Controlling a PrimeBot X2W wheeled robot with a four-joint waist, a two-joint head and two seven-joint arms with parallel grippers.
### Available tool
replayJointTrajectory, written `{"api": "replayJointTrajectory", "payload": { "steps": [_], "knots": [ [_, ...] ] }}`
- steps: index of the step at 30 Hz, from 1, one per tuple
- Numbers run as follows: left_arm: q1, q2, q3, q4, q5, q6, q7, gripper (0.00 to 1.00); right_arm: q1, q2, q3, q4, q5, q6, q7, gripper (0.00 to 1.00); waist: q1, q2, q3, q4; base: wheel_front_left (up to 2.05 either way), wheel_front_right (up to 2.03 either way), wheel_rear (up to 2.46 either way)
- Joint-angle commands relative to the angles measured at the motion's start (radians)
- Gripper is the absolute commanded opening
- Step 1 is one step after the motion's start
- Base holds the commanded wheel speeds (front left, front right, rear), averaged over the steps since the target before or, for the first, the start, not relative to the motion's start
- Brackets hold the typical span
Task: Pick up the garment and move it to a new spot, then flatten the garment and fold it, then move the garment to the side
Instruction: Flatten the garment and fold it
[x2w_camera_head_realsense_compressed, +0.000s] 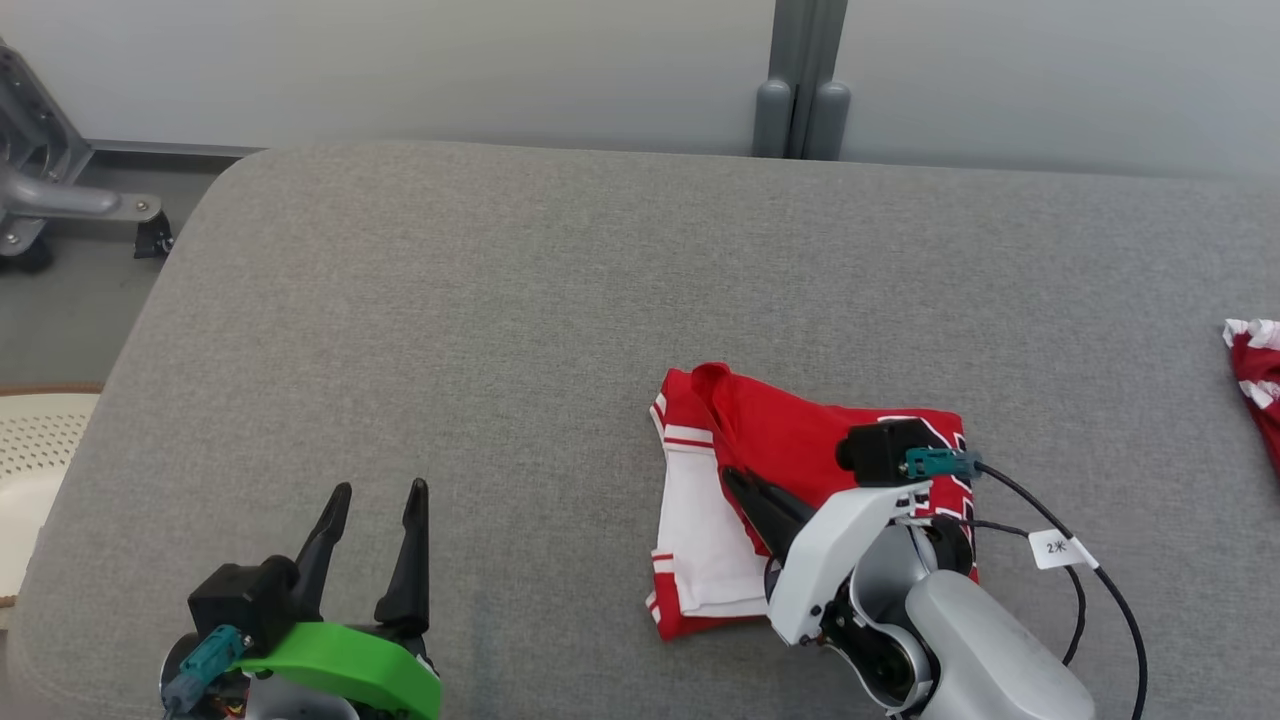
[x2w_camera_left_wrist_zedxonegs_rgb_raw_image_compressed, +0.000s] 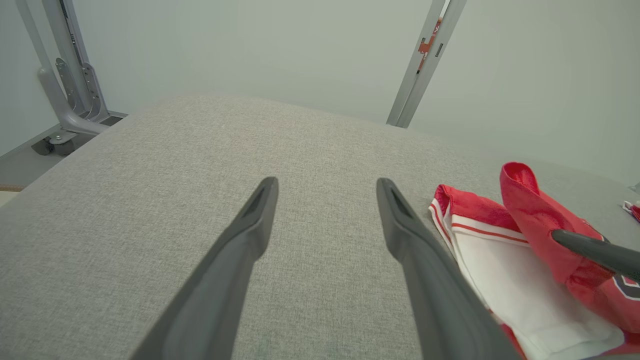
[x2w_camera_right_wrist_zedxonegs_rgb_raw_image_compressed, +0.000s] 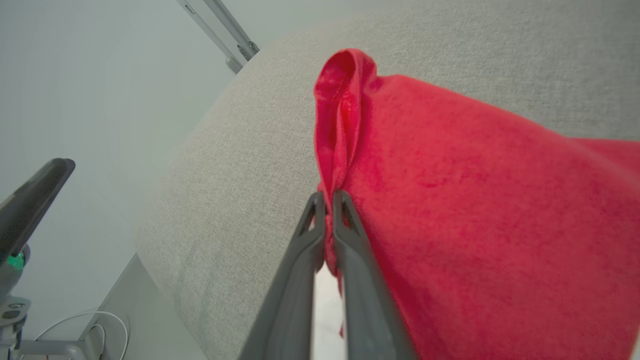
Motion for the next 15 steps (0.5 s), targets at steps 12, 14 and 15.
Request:
{"api": "replayJointTrajectory", "payload": {
  "steps": [12,14,15],
  "knots": [
    [-0.005,-0.011,-0.026,0.032,0.010,-0.013,0.003,1.00,-0.113,-0.003,0.187,0.188,0.178,0.000,-0.130,1.00,0.0000,0.0000,-0.025,0.018,0.00,0.00,0.00],
    [-0.002,-0.014,-0.031,0.032,0.012,-0.012,0.002,1.00,-0.126,-0.002,0.195,0.196,0.191,0.000,-0.158,1.00,0.0000,0.0000,-0.029,0.010,0.00,0.00,0.00],
    [-0.001,-0.015,-0.034,0.033,0.012,-0.014,0.002,1.00,-0.133,-0.002,0.189,0.203,0.188,0.000,-0.177,1.00,0.0000,0.0000,-0.031,0.005,0.00,0.00,0.00]
  ]
}}
